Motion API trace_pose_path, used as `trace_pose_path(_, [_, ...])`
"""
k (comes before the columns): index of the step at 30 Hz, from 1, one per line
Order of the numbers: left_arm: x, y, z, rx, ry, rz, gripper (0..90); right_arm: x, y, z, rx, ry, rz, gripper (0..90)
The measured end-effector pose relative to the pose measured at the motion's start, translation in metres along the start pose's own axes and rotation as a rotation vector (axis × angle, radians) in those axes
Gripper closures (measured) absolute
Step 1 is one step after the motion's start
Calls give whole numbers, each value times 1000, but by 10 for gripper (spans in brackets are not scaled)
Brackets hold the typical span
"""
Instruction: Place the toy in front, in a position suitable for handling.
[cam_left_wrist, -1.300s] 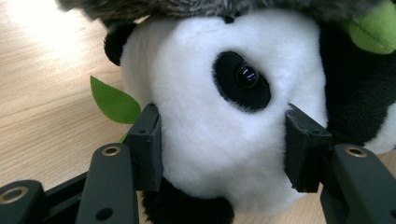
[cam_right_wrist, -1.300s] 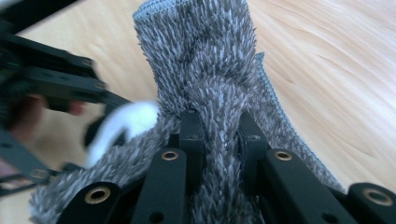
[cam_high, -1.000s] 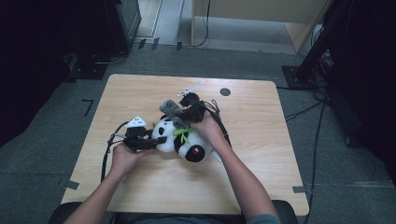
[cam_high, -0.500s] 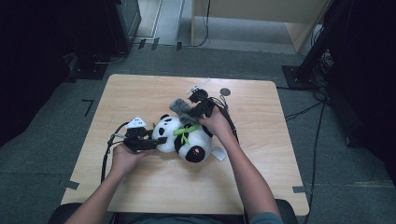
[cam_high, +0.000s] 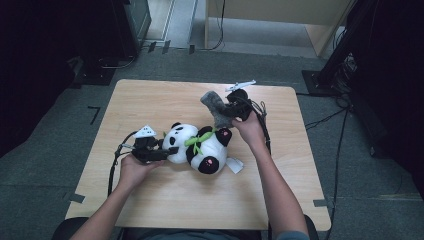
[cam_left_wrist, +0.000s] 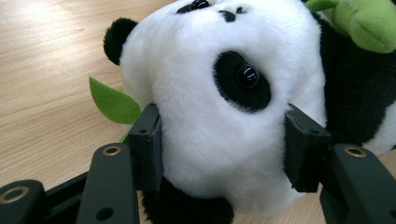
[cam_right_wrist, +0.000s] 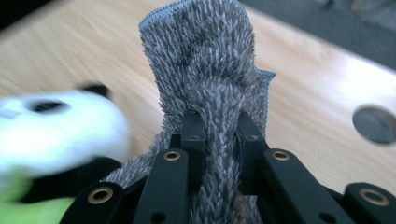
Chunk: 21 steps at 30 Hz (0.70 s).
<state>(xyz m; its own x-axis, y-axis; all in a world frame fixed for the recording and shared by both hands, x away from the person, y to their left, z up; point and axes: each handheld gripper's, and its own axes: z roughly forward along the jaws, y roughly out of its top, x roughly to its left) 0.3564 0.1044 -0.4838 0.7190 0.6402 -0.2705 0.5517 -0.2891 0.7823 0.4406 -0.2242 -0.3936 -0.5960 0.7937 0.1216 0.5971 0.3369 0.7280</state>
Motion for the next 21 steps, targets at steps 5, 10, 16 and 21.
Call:
trace_pose_path(5, [-1, 1, 0, 6, 3, -3, 418, 19, 6, -32, -95, 38, -57, 784])
trace_pose_path(10, [-2, 3, -1, 19, 4, -5, 414, 32, -1, -53, -134, 48, -101, 781])
trace_pose_path(16, [-2, 6, -1, 33, 5, -11, 410, 41, -19, -62, -74, 40, -131, 782])
trace_pose_path(21, [-1, 7, 0, 32, 5, -14, 410, 36, -40, -49, -9, 85, -74, 776])
